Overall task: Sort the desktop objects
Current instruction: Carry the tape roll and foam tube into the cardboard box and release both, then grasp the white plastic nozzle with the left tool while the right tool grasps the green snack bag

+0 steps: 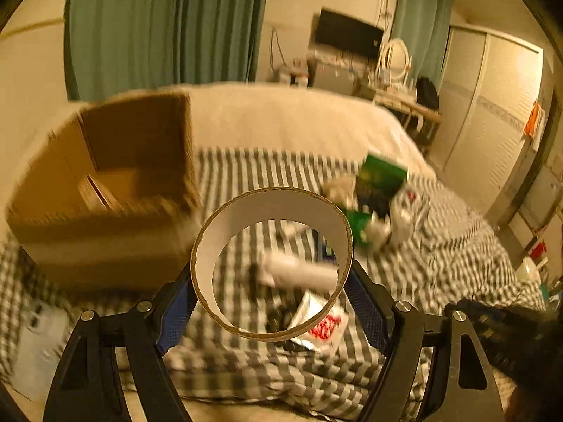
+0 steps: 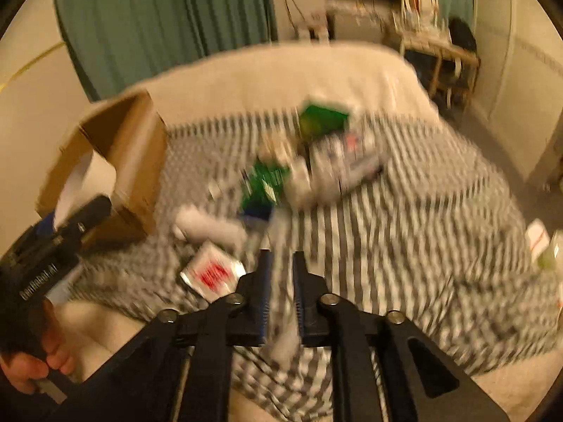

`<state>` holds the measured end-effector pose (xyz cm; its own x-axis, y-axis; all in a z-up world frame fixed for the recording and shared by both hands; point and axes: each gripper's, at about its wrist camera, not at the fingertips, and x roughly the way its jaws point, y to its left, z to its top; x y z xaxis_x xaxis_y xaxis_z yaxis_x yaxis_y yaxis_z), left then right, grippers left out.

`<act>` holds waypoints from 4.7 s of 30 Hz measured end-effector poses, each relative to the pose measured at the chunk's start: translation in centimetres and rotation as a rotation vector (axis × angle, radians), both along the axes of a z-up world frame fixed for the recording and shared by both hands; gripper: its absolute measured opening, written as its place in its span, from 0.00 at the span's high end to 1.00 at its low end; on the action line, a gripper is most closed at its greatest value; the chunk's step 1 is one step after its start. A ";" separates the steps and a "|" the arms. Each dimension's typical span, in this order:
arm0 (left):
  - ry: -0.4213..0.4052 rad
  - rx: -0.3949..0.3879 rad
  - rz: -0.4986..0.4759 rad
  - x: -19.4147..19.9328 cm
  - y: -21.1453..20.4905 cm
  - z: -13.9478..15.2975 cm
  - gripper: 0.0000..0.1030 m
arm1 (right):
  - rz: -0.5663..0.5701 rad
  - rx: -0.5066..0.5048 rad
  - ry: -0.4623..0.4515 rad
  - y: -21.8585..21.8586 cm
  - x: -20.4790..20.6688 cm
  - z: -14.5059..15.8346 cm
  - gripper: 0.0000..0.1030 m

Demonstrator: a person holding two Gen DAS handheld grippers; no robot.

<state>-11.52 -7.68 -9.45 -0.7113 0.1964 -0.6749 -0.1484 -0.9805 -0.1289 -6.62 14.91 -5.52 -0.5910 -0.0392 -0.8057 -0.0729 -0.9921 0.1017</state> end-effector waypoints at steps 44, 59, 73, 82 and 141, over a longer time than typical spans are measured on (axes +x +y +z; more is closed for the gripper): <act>0.088 0.067 0.025 -0.1 -3.9 4.5 0.20 | 0.034 -0.018 -0.044 -1.8 0.3 -1.0 0.82; 0.074 -0.130 0.252 -8.6 -17.1 9.1 0.20 | 0.361 -0.118 0.169 -18.2 -9.9 10.5 0.82; 0.006 -0.155 0.287 -8.7 -16.7 7.5 0.00 | 0.362 -0.142 0.189 -19.4 -12.4 9.1 0.50; 0.099 -0.069 0.131 -3.0 -9.5 11.4 0.00 | 0.233 -0.006 0.271 -10.4 -5.5 13.1 0.48; -0.165 -0.068 0.160 -8.4 3.3 -8.1 0.02 | 0.085 -0.141 0.063 0.1 -12.0 -6.9 0.46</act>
<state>-19.92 -4.39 -17.59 -0.6087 0.0401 -0.7924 0.0267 -0.9971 -0.0710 -18.64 14.99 -12.41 -0.6301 -0.2011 -0.7500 0.0220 -0.9701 0.2417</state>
